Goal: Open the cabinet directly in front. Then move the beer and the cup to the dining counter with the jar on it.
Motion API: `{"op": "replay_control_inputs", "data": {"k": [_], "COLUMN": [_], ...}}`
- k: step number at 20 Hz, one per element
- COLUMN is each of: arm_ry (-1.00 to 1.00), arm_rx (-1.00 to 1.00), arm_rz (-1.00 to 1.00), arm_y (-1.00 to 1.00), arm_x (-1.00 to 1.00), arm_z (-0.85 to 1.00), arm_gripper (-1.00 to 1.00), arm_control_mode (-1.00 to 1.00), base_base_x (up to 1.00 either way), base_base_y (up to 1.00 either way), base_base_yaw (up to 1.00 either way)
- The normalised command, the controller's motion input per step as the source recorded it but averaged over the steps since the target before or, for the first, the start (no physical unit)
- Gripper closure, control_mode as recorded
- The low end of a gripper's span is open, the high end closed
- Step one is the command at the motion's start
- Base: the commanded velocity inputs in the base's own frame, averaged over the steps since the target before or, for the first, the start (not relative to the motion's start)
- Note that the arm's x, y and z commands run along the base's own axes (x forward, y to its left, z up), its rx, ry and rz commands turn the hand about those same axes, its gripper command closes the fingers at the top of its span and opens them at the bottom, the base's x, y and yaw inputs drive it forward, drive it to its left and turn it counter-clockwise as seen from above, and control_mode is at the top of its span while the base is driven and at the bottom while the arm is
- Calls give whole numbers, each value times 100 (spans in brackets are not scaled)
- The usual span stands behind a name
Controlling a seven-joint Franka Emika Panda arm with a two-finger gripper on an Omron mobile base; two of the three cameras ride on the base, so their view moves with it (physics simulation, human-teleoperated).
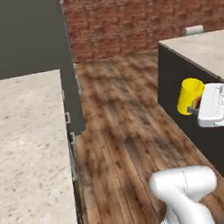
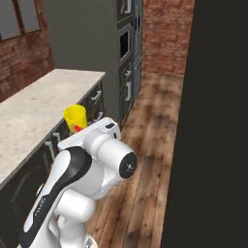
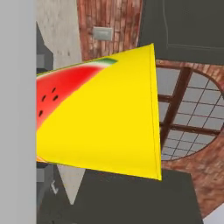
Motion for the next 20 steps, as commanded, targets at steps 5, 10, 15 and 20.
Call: {"op": "replay_control_inputs", "data": {"k": [5,10,15,20], "arm_ry": [0,0,0,0], "arm_rx": [0,0,0,0], "arm_rz": [0,0,0,0], "arm_y": [0,0,0,0], "arm_x": [0,0,0,0], "arm_z": [0,0,0,0], "arm_gripper": [100,100,100,100], "arm_control_mode": [100,100,100,100], "base_base_x": [10,0,0,0], "base_base_y": [1,-8,-80,-100], "base_base_yaw": [72,9,9,14]}}
